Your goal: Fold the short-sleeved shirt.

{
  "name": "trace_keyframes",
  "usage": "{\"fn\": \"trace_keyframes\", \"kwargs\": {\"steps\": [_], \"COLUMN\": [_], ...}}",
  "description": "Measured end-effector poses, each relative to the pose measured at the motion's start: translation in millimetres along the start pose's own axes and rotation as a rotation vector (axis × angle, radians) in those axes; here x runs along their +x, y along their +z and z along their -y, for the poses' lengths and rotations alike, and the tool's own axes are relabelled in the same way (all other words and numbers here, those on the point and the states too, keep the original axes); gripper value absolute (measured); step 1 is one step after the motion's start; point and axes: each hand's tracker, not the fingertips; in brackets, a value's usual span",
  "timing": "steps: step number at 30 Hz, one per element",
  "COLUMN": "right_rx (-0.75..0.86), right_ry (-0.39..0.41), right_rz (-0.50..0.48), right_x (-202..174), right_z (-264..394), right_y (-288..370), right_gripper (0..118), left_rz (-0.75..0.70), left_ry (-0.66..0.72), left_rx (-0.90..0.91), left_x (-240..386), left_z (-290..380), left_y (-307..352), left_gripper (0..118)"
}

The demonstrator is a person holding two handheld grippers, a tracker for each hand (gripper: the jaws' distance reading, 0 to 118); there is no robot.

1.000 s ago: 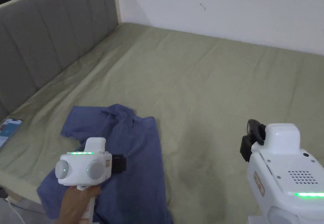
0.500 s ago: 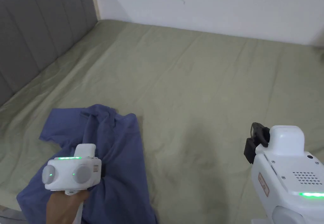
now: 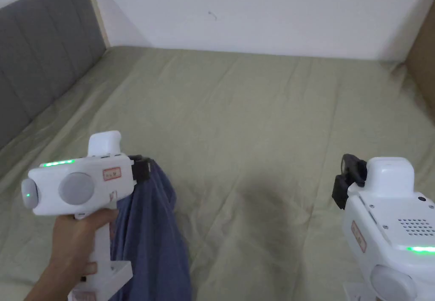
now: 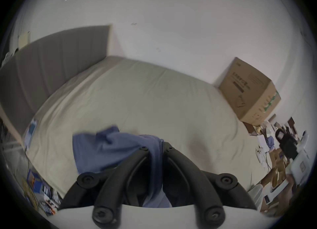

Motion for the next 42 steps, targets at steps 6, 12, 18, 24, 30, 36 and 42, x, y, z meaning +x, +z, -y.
{"fn": "trace_keyframes", "kwargs": {"steps": [6, 12, 18, 24, 30, 36, 42], "right_rx": [0.034, 0.053, 0.051, 0.041, 0.01, -0.029, -0.057], "right_ry": [-0.009, -0.022, -0.022, -0.035, -0.054, -0.057, -0.071], "right_rz": [0.062, 0.135, 0.202, 0.256, 0.275, 0.269, 0.258], "right_x": [23, 38, 55, 84, 98, 103, 102], "right_z": [-6, -15, -18, -11, 3, 18, 27], "right_y": [19, 39, 54, 54, 47, 38, 32], "right_gripper": [0, 0, 0, 0, 0, 0, 0], "left_rz": [0.18, 0.283, 0.379, 0.472, 0.432, 0.318, 0.168], "left_ry": [-0.131, -0.273, -0.303, -0.311, -0.334, -0.343, -0.432], "left_rx": [0.026, 0.029, 0.028, -0.065, -0.254, -0.394, -0.474], "left_x": [78, 153, 213, 241, 241, 212, 192], "left_z": [-44, -65, -59, -27, 43, 110, 153], "left_y": [-1, -27, -52, -89, -135, -177, -212], "left_gripper": [9, 9, 9, 9, 9, 9, 9]}}
